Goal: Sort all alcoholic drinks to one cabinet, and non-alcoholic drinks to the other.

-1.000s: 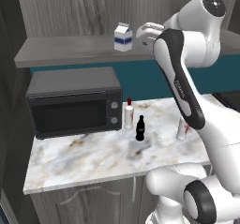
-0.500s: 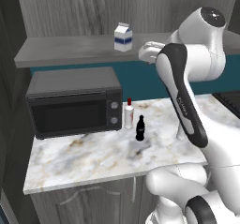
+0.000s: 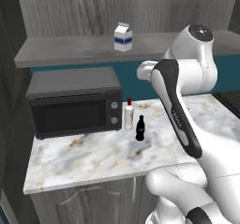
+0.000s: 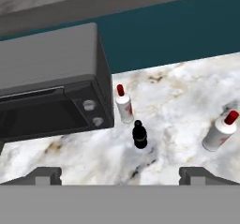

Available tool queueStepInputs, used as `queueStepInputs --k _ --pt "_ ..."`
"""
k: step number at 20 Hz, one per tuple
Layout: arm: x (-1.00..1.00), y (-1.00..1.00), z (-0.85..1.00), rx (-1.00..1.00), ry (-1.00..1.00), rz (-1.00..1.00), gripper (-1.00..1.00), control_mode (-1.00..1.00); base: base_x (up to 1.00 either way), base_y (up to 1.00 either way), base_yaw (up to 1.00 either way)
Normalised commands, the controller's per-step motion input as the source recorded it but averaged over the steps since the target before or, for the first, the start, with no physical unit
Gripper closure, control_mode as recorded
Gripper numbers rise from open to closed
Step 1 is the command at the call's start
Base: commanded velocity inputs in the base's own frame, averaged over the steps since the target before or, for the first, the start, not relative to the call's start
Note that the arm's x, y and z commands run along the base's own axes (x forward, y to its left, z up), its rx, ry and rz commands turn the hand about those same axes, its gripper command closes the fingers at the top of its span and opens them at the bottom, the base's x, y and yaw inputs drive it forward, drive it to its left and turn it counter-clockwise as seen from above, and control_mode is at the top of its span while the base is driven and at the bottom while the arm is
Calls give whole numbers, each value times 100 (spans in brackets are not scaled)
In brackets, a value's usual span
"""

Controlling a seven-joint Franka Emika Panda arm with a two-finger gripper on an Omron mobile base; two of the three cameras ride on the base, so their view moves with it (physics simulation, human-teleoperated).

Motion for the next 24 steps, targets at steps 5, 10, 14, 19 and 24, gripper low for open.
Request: queueStepInputs --k 5,10,14,19,24 --pt "0 0 -53 -3 6 0 -100 -100 0 0 0" --pt "2 0 -46 -2 9 0 -100 -100 0 0 0" --pt "7 0 -42 -1 8 0 -100 -100 0 0 0" --pt "21 0 -29 -1 4 0 -100 -100 0 0 0" --pt "25 0 -26 -2 5 0 -100 -100 0 0 0"
